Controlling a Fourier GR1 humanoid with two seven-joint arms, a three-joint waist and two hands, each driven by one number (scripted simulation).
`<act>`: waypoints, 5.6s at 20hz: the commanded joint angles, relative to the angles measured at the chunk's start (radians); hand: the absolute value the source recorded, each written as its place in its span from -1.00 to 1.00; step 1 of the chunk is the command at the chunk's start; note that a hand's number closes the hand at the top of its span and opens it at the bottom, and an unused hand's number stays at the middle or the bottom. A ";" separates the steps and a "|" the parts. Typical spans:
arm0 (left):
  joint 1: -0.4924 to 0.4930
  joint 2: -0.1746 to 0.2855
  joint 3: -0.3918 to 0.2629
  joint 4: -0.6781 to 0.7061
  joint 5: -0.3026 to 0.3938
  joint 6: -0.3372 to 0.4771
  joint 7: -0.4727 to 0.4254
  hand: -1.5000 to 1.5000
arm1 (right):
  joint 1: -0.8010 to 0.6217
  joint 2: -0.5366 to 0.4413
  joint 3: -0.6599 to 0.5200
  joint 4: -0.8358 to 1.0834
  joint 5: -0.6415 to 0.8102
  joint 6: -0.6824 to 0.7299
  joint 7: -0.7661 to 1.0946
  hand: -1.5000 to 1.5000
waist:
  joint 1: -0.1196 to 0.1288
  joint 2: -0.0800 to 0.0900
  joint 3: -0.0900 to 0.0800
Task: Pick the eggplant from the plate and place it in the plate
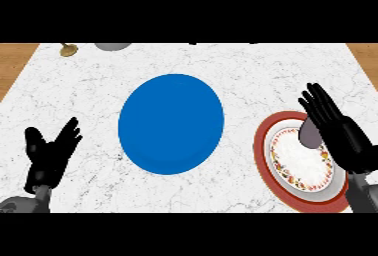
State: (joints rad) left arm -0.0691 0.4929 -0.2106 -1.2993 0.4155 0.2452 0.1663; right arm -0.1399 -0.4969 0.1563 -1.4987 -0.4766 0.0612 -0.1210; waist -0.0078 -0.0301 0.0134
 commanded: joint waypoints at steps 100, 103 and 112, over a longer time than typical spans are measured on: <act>0.070 -0.076 0.089 -0.178 -0.464 -0.123 -0.328 0.00 | -0.715 -0.146 0.362 0.415 0.678 0.296 0.413 1.00 | 0.169 0.082 -0.005; 0.060 -0.075 0.099 -0.176 -0.459 -0.122 -0.316 0.00 | -0.734 -0.196 0.362 0.437 0.755 0.216 0.203 1.00 | 0.143 0.083 -0.003; 0.075 -0.083 0.105 -0.161 -0.476 -0.099 -0.315 0.00 | -0.823 -0.196 0.216 0.634 0.766 -0.023 -0.307 1.00 | 0.117 0.071 -0.008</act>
State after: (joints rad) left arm -0.0078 0.4207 -0.1026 -1.4709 -0.0492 0.1322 -0.1344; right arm -0.9190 -0.6922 0.4271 -0.9368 0.2949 0.1028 -0.2313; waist 0.1182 0.0454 0.0081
